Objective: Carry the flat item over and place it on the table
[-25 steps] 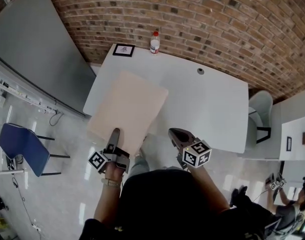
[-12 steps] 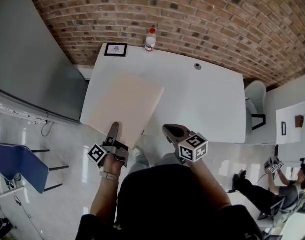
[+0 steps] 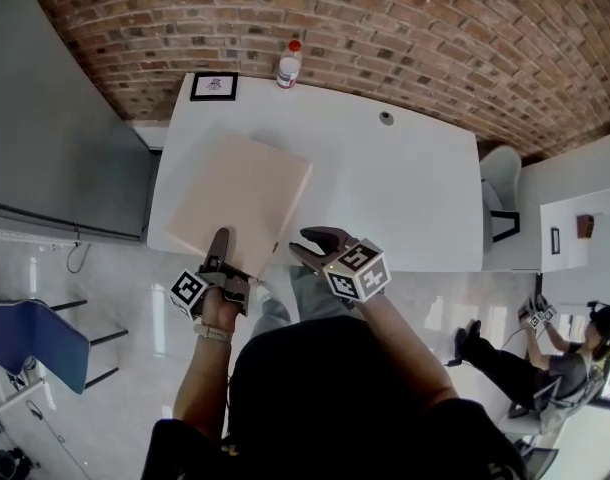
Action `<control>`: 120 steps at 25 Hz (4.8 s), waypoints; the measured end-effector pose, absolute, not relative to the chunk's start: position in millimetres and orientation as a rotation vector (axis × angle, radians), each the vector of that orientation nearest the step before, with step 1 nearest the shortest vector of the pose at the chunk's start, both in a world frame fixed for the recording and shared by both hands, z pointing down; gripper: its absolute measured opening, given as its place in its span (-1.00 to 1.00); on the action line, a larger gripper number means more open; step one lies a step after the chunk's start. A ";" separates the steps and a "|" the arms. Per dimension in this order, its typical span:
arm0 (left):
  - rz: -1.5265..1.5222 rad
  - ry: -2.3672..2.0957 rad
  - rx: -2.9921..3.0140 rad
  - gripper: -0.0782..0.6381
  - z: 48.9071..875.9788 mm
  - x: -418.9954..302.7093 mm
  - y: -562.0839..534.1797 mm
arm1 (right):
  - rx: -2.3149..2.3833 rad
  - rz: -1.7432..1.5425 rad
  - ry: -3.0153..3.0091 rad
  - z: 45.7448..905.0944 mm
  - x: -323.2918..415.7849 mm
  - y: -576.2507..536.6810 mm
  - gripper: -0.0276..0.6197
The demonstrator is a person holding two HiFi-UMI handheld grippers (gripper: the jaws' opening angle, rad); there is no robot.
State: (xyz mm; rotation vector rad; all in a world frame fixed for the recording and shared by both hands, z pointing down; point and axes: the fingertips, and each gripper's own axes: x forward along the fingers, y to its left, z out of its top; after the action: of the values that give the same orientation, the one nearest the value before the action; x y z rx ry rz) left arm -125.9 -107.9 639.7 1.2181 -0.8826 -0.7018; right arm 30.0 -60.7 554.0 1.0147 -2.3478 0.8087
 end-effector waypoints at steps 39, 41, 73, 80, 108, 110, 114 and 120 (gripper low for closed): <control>-0.667 -0.994 1.260 0.03 704.2 -68.5 -201.1 | 0.530 0.489 -2.065 664.8 -14.9 -144.0 0.17; -0.655 -0.997 1.257 0.06 707.3 -67.6 -199.6 | 0.540 0.495 -2.049 667.5 -15.0 -143.4 0.16; -0.404 -0.913 1.387 0.25 686.6 -71.1 -134.3 | 0.812 0.625 -2.043 693.2 9.4 -165.2 -0.43; -0.196 -0.997 1.726 0.18 636.0 -85.6 -140.5 | 0.914 0.649 -2.159 639.2 12.2 -181.9 -0.71; -0.038 -1.229 2.525 -0.77 412.6 -87.9 -150.8 | 1.061 0.377 -2.730 410.6 42.4 -162.9 -0.88; -0.039 -1.239 2.557 -0.77 402.2 -87.5 -149.6 | 1.072 0.351 -2.742 403.7 46.1 -159.7 -0.88; 0.026 -1.297 2.612 -0.77 390.3 -86.5 -148.6 | 1.097 0.329 -2.746 398.0 53.1 -155.4 -0.88; 0.018 -1.315 2.641 -0.77 379.7 -83.9 -145.5 | 1.095 0.314 -2.755 394.7 52.2 -153.6 -0.88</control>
State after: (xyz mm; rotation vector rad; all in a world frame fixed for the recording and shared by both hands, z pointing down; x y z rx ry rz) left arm -83.9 -145.5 379.7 2.6412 -1.3154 0.0180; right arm 52.2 -153.6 394.7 1.0953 -2.7550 0.3136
